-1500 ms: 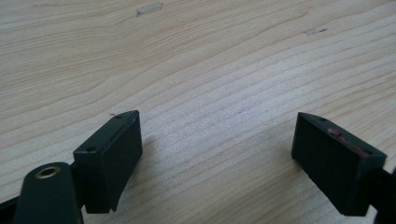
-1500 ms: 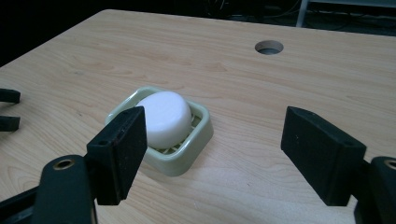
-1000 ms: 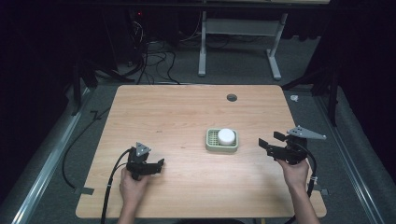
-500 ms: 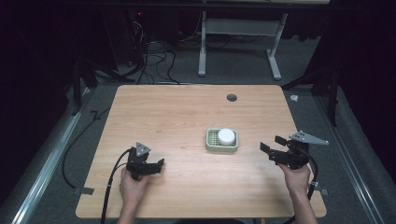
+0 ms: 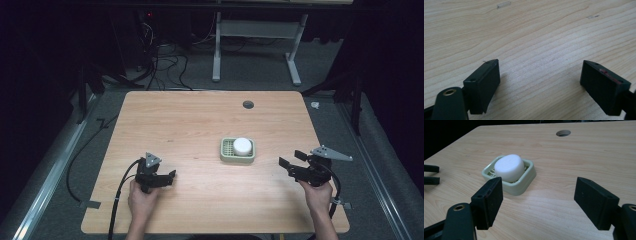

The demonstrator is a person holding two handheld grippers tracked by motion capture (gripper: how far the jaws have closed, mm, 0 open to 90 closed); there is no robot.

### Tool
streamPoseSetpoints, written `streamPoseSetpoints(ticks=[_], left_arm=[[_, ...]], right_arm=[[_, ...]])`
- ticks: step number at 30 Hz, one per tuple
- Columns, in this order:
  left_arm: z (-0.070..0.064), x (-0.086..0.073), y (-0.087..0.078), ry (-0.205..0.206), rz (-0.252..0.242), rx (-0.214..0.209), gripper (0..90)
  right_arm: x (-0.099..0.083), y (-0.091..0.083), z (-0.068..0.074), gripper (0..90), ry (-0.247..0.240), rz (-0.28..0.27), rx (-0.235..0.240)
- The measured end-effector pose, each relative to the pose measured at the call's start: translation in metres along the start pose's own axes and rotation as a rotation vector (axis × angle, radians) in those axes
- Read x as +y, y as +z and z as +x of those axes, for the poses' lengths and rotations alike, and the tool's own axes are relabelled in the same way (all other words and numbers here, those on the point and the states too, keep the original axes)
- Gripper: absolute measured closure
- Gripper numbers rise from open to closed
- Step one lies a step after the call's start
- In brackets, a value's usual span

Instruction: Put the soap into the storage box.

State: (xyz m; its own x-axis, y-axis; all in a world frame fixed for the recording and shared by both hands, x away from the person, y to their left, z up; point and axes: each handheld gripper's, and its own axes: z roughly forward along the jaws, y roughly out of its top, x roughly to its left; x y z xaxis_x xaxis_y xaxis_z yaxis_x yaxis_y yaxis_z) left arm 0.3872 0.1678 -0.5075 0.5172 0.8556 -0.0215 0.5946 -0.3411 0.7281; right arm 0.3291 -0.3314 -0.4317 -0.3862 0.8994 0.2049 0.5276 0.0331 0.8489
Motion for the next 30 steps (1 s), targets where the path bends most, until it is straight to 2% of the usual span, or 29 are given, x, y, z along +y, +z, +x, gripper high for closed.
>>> streamPoseSetpoints(ticks=[10,30], left_arm=[[0.000,0.000,0.000,0.000,0.000,0.000,16.8],[0.000,0.000,0.000,0.000,0.000,0.000,16.8]], right_arm=[[-0.008,0.003,0.002,24.1,0.017,0.014,0.008],[-0.018,0.015,0.008,24.1,0.015,0.045,0.009]])
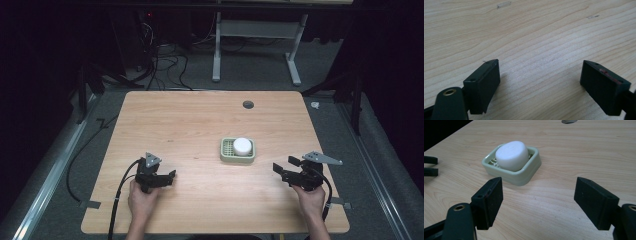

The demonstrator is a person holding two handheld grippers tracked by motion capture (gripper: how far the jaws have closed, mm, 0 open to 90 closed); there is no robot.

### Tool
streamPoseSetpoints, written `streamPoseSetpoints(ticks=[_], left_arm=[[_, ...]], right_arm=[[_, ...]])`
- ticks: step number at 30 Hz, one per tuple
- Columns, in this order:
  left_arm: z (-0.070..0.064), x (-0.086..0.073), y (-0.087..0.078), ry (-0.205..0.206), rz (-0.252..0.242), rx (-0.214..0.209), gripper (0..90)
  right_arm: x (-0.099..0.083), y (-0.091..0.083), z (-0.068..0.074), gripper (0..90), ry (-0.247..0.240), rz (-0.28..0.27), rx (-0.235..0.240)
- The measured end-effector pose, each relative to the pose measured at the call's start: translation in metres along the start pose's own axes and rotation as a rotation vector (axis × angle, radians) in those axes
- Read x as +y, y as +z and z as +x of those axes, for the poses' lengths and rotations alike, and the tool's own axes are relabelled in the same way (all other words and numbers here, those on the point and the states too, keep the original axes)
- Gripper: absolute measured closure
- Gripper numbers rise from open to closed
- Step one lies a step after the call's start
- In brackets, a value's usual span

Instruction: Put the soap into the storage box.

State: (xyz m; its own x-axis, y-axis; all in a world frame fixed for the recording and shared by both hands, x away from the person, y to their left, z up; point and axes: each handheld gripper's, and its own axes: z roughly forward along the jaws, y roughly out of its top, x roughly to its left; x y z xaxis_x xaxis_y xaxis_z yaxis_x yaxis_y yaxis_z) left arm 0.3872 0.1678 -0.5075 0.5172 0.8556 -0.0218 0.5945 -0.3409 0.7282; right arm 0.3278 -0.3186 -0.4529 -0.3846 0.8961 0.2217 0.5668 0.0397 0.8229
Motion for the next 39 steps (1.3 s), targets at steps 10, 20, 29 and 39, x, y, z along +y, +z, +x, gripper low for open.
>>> streamPoseSetpoints(ticks=[10,20,29,39], left_arm=[[0.000,0.000,0.000,0.000,0.000,0.000,16.8],[0.000,0.000,0.000,0.000,0.000,0.000,16.8],[0.000,0.000,0.000,0.000,0.000,0.000,16.8],[0.000,0.000,0.000,0.000,0.000,0.000,16.8]], right_arm=[[-0.003,0.009,0.002,24.3,-0.007,0.015,-0.004],[-0.006,0.017,0.003,24.7,-0.013,0.043,-0.027],[-0.008,0.028,0.003,25.1,-0.026,0.072,-0.074],[-0.011,0.038,0.002,25.1,-0.040,0.107,-0.102]])
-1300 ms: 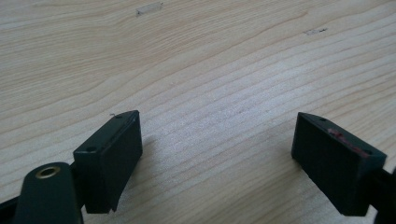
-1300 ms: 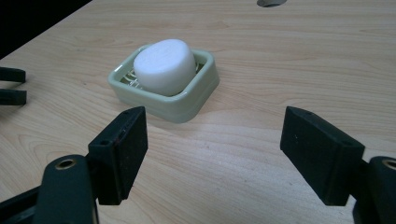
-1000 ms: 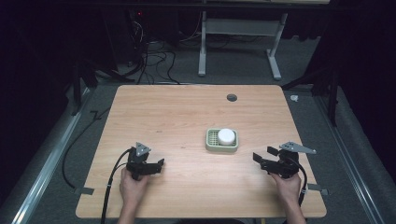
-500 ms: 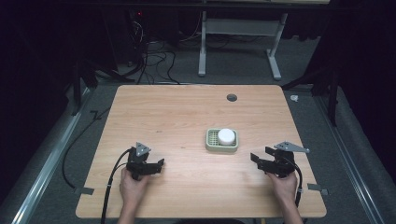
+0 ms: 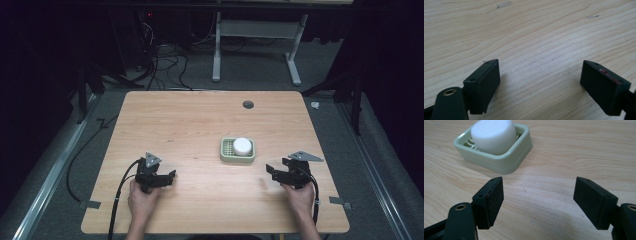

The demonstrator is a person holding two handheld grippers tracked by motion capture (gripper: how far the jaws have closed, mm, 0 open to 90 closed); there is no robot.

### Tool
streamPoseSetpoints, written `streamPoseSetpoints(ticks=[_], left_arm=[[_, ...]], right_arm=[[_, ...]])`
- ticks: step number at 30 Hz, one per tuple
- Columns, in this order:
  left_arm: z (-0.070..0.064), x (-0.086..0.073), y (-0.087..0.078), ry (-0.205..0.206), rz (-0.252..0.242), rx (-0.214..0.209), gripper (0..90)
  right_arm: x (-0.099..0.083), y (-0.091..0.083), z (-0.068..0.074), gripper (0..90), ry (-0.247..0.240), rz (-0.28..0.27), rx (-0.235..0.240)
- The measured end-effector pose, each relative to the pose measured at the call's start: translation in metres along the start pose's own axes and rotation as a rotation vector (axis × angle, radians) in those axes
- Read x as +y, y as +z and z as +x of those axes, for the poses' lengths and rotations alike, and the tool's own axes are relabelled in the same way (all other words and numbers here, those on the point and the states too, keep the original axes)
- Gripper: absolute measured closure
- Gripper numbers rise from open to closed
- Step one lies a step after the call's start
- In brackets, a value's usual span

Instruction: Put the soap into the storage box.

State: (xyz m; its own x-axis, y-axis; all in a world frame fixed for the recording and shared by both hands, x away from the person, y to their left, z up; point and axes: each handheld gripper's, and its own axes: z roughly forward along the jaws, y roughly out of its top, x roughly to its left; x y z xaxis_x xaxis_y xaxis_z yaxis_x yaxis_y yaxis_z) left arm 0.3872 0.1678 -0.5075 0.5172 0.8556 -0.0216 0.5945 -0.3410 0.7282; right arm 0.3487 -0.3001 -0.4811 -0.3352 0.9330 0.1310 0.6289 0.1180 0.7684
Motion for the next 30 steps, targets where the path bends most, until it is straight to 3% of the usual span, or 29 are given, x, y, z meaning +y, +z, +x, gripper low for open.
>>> streamPoseSetpoints(ticks=[16,21,30], left_arm=[[0.000,0.000,0.000,-0.001,-0.001,0.000,16.8],[0.000,0.000,0.000,0.000,0.000,0.000,16.8],[0.000,0.000,0.000,0.000,0.000,0.000,16.8]], right_arm=[[-0.004,0.015,0.008,25.1,-0.036,0.054,-0.056],[-0.005,0.020,0.013,25.1,-0.078,0.076,-0.093],[-0.006,0.025,0.018,24.9,-0.099,0.094,-0.100]])
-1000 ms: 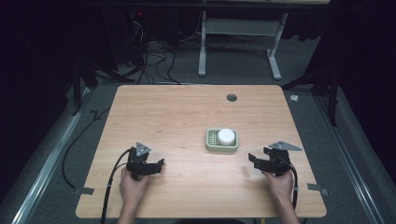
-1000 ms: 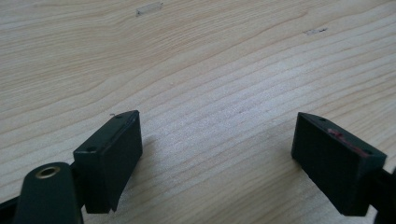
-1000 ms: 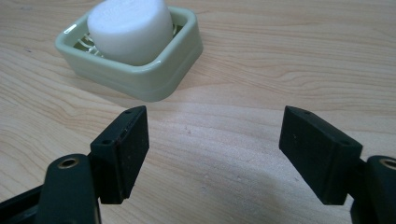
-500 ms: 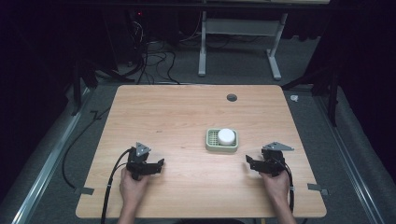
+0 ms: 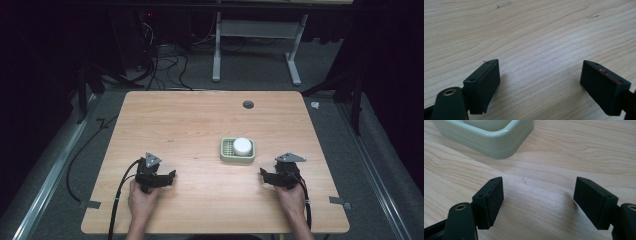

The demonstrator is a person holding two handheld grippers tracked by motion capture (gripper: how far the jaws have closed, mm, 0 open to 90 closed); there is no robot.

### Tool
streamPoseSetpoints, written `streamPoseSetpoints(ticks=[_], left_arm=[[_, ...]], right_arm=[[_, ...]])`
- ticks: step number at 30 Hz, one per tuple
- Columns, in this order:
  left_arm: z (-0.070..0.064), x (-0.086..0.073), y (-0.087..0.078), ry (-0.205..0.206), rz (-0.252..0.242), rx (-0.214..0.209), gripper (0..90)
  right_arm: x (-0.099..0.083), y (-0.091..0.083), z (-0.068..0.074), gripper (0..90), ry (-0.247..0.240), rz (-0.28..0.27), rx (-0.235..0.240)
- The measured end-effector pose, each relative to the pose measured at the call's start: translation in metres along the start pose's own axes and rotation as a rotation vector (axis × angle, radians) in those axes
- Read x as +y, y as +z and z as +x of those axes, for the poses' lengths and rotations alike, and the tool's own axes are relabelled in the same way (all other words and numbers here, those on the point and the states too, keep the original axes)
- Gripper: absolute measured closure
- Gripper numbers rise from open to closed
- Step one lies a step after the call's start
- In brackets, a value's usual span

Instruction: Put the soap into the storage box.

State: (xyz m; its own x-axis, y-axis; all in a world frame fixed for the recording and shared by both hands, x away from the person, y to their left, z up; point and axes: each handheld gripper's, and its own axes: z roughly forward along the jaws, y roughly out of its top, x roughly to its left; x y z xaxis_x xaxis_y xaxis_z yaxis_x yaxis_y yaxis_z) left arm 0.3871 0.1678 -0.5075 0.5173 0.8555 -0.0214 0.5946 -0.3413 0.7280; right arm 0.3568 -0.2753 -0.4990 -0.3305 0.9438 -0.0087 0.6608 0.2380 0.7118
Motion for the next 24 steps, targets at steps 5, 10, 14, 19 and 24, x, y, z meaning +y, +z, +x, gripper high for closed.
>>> streamPoseSetpoints(ticks=[5,10,14,19,24], left_arm=[[0.0000,0.0000,0.0000,0.000,0.000,0.000,16.8],[0.0000,0.0000,0.0000,0.000,0.000,0.000,16.8],[-0.0001,-0.0001,0.0000,0.000,0.000,0.000,16.8],[-0.0001,-0.0002,0.0001,-0.001,-0.002,0.000,16.8],[-0.0001,-0.0001,0.0000,0.000,0.000,0.000,16.8]], right_arm=[[-0.0014,0.0020,0.0011,24.5,-0.005,0.003,-0.002],[-0.0023,0.0024,0.0015,23.9,-0.004,-0.005,-0.003],[-0.0024,0.0024,0.0013,23.1,-0.007,-0.004,0.002],[-0.0028,0.0022,0.0009,22.5,-0.023,-0.003,0.017],[-0.0030,0.0020,0.0005,21.8,-0.032,-0.001,0.025]])
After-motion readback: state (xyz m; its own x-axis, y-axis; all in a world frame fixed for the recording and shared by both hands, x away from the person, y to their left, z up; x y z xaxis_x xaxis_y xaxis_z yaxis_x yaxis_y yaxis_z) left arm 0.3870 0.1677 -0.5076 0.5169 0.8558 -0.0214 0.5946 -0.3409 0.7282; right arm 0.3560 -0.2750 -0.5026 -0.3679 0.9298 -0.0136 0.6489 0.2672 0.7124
